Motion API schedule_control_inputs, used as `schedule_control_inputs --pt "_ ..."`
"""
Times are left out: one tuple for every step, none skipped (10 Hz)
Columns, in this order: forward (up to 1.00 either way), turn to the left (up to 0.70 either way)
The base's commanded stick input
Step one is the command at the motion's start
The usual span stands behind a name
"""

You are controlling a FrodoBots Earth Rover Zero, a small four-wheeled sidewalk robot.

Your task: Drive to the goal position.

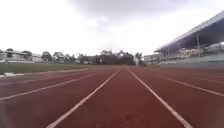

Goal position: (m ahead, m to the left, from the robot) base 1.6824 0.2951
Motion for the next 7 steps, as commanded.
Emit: schedule_control_inputs --pt "0.45 0.0" --pt "0.45 0.0" --pt "0.45 0.0" --pt "0.45 0.0" --pt "0.45 0.0" --pt "0.45 0.0" --pt "0.45 0.0"
